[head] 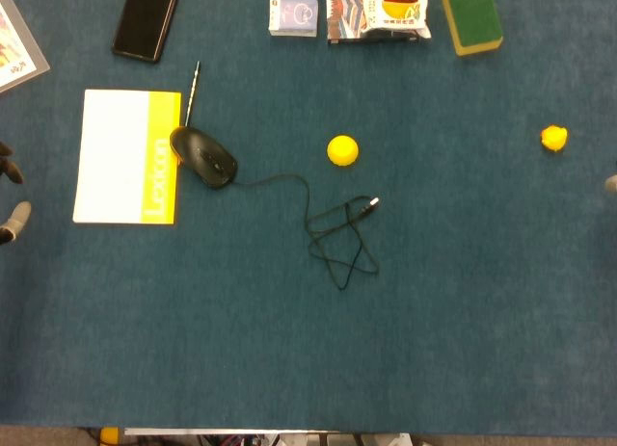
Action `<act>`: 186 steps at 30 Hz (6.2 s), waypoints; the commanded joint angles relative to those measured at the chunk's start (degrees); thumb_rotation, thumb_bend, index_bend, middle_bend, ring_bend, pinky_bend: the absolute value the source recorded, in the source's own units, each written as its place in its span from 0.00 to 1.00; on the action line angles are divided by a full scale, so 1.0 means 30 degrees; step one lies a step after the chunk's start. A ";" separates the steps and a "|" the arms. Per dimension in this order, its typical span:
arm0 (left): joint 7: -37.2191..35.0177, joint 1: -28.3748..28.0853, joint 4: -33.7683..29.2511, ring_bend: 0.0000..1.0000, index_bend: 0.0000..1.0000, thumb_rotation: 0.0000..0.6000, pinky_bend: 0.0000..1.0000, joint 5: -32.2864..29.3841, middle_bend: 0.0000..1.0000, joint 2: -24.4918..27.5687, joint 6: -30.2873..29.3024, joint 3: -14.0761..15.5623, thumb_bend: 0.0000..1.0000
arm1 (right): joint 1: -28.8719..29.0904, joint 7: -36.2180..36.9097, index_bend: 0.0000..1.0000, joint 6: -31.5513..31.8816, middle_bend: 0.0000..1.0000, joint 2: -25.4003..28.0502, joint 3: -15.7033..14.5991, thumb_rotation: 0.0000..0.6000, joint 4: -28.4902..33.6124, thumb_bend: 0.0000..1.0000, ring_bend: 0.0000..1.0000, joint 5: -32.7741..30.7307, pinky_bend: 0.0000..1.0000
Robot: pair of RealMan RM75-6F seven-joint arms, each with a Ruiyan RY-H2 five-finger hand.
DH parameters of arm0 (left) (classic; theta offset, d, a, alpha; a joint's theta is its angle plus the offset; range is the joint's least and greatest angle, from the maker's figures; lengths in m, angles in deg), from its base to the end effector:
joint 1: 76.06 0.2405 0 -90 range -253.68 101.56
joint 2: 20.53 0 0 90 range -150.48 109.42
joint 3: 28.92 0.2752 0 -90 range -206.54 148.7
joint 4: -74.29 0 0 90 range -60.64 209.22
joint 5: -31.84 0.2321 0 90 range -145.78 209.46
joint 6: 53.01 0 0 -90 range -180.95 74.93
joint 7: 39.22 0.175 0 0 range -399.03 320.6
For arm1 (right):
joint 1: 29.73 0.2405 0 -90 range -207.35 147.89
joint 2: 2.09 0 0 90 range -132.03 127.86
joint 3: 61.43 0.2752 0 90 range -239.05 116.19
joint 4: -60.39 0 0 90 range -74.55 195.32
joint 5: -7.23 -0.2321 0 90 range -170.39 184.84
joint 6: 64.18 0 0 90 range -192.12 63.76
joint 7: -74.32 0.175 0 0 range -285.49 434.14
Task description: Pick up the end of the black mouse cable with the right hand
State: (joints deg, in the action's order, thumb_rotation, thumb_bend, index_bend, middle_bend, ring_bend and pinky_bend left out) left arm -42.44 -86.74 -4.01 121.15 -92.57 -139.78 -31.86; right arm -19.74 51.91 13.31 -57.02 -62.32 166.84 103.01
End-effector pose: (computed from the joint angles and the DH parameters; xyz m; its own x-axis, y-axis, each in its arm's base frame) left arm -0.3393 0.2539 0.1250 0.4376 -0.0776 0.8958 0.8843 -0.1436 -0.4444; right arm -0.2633 -0.2150 0.1351 0.6857 -0.0580 0.7256 -0.7045 -0.3036 0.6415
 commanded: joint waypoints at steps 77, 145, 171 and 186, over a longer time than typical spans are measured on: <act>0.0593 0.1377 -0.1550 0.20 0.49 1.00 0.35 0.0371 0.34 0.1092 -0.1687 0.0051 0.23 | 1.0900 -0.1241 0.47 -1.1099 0.20 -1.1191 0.2433 1.00 -0.8206 0.12 0.04 -0.5748 0.16; -0.0016 0.1745 -0.1866 0.20 0.49 1.00 0.35 0.0518 0.34 0.1571 -0.2167 -0.0285 0.23 | 1.3686 -0.0596 0.61 -1.2420 0.14 -1.4829 0.1657 1.00 -1.1886 0.27 0.00 -0.7671 0.14; 0.0155 0.1700 -0.1773 0.20 0.49 1.00 0.35 0.0442 0.34 0.1489 -0.1977 -0.0310 0.23 | 1.3199 -0.1168 0.63 -1.0364 0.14 -1.3217 0.1552 1.00 -0.9162 0.27 0.00 -0.6740 0.14; 0.0114 0.1649 -0.1599 0.20 0.49 1.00 0.35 -0.0119 0.34 0.1415 -0.1720 -0.0569 0.23 | 1.2781 -0.0729 0.63 -0.8099 0.14 -1.0850 0.1725 1.00 -0.4109 0.27 0.00 -0.4325 0.14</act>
State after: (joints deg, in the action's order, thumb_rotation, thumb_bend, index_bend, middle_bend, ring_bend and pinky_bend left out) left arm -42.09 -81.79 -8.82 120.79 -88.32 -144.95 -33.56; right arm 18.89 49.24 -12.42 -91.18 -57.11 151.73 88.11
